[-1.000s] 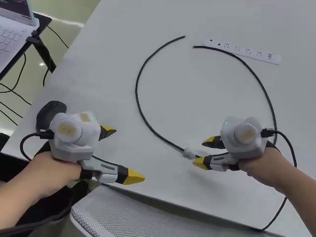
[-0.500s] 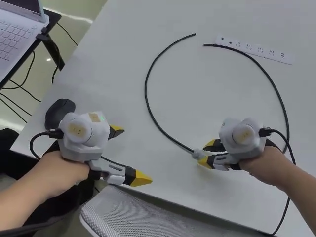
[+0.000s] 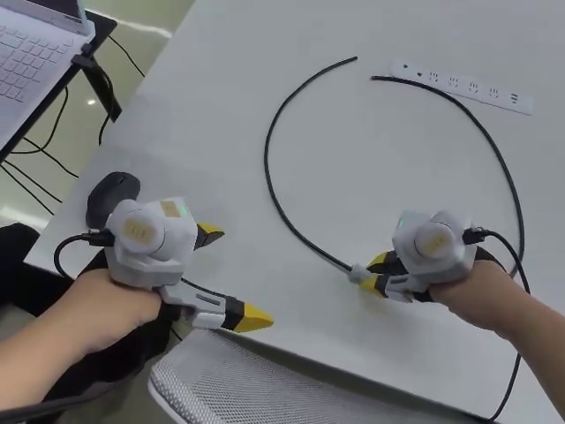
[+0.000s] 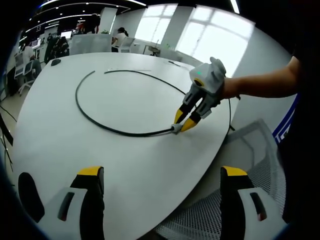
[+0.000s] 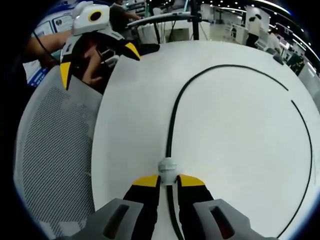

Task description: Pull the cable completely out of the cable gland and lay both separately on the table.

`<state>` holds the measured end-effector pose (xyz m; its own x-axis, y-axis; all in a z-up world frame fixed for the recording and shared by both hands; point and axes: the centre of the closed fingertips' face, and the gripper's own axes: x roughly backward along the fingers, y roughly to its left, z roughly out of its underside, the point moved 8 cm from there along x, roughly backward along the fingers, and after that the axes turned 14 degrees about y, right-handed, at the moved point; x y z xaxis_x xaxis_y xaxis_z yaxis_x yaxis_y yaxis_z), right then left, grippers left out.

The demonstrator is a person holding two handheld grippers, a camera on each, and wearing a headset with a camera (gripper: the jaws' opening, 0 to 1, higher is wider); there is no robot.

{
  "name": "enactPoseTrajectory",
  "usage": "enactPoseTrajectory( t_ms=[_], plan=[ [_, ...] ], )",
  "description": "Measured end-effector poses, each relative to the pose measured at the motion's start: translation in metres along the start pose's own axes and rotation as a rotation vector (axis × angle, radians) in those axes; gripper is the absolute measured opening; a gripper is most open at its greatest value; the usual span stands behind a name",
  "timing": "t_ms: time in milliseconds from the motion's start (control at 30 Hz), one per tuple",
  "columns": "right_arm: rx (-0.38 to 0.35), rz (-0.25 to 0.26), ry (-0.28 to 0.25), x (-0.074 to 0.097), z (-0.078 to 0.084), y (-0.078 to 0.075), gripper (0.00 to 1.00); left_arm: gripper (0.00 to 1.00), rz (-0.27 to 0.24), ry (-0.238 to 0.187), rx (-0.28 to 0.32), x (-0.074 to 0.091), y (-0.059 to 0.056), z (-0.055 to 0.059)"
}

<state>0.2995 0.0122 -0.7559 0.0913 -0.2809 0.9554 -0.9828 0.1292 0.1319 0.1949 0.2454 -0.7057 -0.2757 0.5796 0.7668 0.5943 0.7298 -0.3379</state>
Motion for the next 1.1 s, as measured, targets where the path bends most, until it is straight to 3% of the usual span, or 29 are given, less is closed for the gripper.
enactPoseTrajectory(
  t_ms=[467,833,1100],
  plan=[
    [-0.022,-0.018,-0.025,0.007,-0.002,0.007,0.08,0.97,-0.009,-0.016,-0.008,0.002,-0.005,-0.006],
    [-0.046,-0.043,-0.058,0.027,0.0,0.023,0.07,0.96,0.0,-0.046,-0.041,0.003,-0.02,-0.027],
    [-0.011,-0.045,-0.073,0.052,-0.002,0.033,0.07,0.96,0.012,-0.06,-0.092,0.0,-0.036,-0.044]
  ],
)
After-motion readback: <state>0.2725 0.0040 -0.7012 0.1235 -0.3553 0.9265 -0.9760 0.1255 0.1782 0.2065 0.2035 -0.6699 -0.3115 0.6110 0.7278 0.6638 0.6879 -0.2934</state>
